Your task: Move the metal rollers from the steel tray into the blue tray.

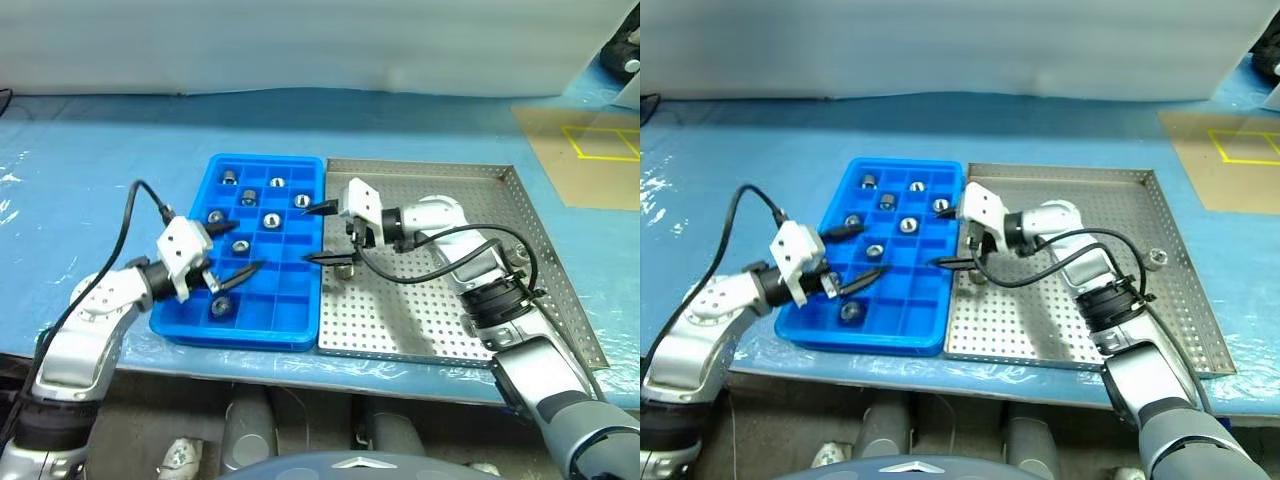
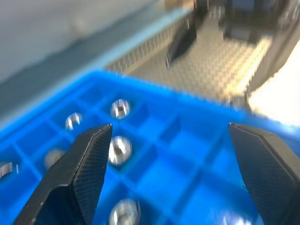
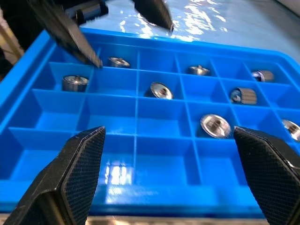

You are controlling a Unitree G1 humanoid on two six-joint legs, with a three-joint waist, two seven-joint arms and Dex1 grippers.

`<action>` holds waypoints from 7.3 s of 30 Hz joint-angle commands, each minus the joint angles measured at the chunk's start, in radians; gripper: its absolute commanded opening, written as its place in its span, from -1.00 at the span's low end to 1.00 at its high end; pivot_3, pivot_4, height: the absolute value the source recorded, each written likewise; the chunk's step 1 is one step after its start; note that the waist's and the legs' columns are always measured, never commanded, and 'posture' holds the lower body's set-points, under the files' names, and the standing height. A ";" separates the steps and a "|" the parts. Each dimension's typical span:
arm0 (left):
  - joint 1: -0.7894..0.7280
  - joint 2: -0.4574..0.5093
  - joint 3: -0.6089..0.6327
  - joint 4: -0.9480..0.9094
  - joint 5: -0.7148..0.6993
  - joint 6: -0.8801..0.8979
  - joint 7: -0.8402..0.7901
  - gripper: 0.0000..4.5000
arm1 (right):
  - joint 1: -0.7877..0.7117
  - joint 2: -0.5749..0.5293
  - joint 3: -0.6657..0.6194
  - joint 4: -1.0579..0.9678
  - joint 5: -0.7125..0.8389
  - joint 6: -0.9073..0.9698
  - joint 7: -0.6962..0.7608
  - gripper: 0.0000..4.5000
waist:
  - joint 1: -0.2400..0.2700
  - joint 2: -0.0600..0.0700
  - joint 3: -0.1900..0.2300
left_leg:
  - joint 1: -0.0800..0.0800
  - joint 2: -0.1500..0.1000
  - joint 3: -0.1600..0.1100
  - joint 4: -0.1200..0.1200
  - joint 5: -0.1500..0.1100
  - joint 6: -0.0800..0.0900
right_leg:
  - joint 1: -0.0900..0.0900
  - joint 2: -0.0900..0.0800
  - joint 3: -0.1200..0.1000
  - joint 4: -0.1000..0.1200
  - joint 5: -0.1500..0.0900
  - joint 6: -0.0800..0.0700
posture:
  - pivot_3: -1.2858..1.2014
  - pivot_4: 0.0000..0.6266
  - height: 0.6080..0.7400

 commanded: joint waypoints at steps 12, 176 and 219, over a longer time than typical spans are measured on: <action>-0.096 -0.015 -0.212 0.101 -0.071 0.062 -0.252 0.85 | 0.163 -0.058 -0.050 -0.106 -0.012 0.068 -0.075 1.00 | -0.033 0.000 0.000 | 0.001 0.001 0.000 0.000 0.000 0.000 | -0.001 0.003 0.002 0.000 0.000 -0.001 | -0.02 -0.52 1.00; -0.339 -0.302 -0.315 0.501 0.040 -0.126 -0.433 0.87 | 0.257 -0.134 -0.466 0.501 -0.143 -0.091 -0.711 0.36 | -0.161 -0.003 -0.001 | 0.015 -0.005 0.012 0.006 -0.010 0.017 | 0.013 0.002 0.020 -0.009 0.001 -0.001 | -0.30 -0.52 1.00; 0.008 0.124 0.090 0.118 -0.081 0.042 -0.256 0.87 | -0.075 0.094 -0.091 0.012 0.039 0.104 -0.099 -0.23 | -0.102 -0.003 0.002 | 0.012 0.001 0.021 -0.012 -0.007 0.011 | -0.002 0.006 0.024 -0.014 0.002 -0.001 | 0.02 -0.52 1.00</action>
